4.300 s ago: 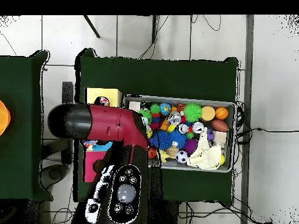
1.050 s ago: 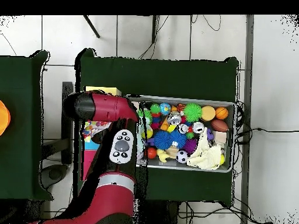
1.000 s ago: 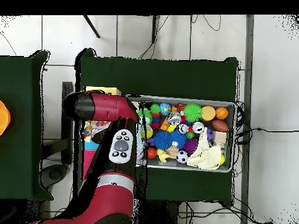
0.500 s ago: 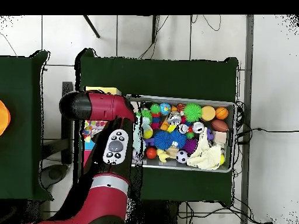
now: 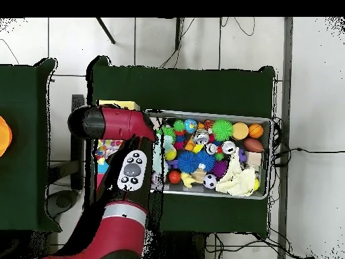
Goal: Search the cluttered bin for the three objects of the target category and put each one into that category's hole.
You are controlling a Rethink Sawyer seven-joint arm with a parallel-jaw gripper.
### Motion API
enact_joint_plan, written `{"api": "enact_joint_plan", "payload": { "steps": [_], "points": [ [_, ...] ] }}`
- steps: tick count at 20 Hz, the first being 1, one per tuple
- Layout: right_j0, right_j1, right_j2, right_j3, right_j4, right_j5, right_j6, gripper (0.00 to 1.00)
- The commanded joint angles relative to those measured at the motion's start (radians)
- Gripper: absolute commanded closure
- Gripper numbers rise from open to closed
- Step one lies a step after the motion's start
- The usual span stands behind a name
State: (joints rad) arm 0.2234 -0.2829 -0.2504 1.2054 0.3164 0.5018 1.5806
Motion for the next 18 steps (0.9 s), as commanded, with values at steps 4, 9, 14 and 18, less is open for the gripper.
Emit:
{"api": "enact_joint_plan", "payload": {
  "steps": [4, 9, 14, 18],
  "points": [
    [-0.014, 0.25, 0.108, 0.045, 0.006, -0.245, 0.259, 0.0],
    [-0.009, 0.239, 0.098, 0.044, 0.011, -0.215, 0.259, 0.0],
    [0.005, 0.173, 0.073, 0.036, 0.014, -0.065, 0.239, 0.0],
    [0.016, 0.052, 0.07, 0.092, 0.019, 0.039, 0.228, 0.0]
  ]
}}
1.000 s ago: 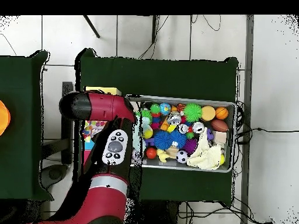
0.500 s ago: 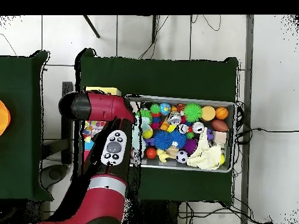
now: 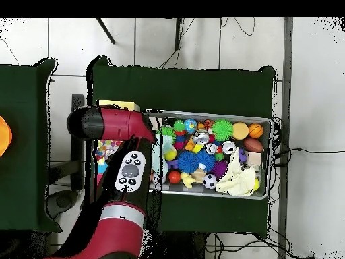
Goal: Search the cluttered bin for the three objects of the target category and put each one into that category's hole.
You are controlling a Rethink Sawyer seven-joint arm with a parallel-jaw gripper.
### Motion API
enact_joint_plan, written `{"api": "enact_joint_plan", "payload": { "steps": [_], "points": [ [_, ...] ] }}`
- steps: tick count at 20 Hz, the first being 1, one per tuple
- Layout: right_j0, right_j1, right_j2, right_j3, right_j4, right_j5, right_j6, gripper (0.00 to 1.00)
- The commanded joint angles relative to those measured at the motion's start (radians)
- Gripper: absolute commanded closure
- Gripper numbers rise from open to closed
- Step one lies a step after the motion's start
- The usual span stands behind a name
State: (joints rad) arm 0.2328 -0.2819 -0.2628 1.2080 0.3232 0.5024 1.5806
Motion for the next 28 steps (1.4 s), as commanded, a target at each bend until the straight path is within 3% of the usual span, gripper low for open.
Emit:
{"api": "enact_joint_plan", "payload": {
  "steps": [1, 5, 19, 28],
  "points": [
    [0.004, 0.029, 0.091, 0.108, 0.017, 0.041, 0.228, 0.0],
    [0.002, -0.026, 0.117, 0.172, 0.039, 0.025, 0.24, 0.0],
    [0.006, -0.073, 0.126, 0.265, 0.052, -0.06, 0.242, 0.0],
    [0.049, -0.234, 0.038, 0.26, 0.047, 0.206, 0.253, 0.0]
  ]
}}
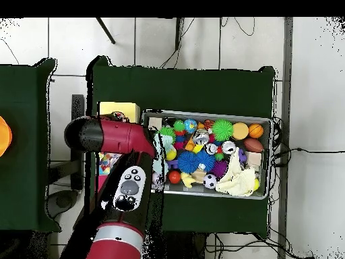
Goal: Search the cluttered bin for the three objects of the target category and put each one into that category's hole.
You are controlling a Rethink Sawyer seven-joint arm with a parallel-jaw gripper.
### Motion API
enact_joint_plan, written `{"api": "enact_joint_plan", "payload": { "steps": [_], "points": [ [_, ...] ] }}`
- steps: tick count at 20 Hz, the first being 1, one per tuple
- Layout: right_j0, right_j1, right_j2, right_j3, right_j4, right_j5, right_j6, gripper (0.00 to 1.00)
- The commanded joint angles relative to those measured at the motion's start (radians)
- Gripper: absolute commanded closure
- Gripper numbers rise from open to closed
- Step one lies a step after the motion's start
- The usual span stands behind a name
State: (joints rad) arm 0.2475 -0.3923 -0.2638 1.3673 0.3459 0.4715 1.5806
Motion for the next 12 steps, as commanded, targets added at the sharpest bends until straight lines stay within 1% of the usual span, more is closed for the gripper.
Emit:
{"api": "enact_joint_plan", "payload": {
  "steps": [1, 6, 8, 12],
  "points": [
    [0.038, -0.136, 0.032, 0.101, 0.024, 0.254, 0.258, 0.0],
    [0.057, -0.212, 0.0, 0.108, 0.016, 0.355, 0.267, 0.0],
    [0.063, -0.232, -0.009, 0.119, 0.016, 0.366, 0.269, 0.0],
    [0.07, -0.25, -0.015, 0.145, 0.02, 0.356, 0.277, 0.0]
  ]
}}
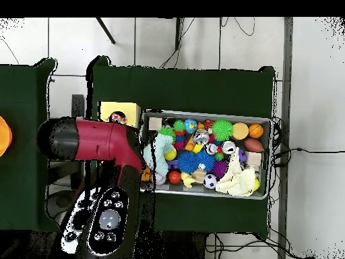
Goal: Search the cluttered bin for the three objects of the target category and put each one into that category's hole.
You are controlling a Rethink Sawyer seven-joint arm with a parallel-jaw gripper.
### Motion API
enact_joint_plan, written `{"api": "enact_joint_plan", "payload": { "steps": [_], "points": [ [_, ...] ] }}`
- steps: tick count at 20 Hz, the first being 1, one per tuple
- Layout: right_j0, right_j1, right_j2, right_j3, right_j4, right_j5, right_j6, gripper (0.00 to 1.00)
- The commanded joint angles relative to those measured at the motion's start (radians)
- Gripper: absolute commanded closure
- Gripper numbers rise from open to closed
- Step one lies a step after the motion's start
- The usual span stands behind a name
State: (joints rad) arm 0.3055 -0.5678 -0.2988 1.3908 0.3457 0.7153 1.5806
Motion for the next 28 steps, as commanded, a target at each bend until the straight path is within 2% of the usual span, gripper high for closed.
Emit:
{"api": "enact_joint_plan", "payload": {
  "steps": [1, 12, 17, 22, 28],
  "points": [
    [0.013, -0.078, 0.019, 0.123, 0.019, 0.112, 0.276, 0.0],
    [-0.011, -0.067, 0.039, 0.139, 0.005, 0.1, 0.242, 0.0],
    [-0.027, -0.079, 0.058, 0.205, -0.006, 0.035, 0.189, 0.0],
    [-0.042, -0.101, 0.064, 0.235, -0.022, 0.049, 0.144, 0.0],
    [-0.058, -0.102, 0.1, 0.316, -0.02, -0.063, 0.129, 0.0]
  ]
}}
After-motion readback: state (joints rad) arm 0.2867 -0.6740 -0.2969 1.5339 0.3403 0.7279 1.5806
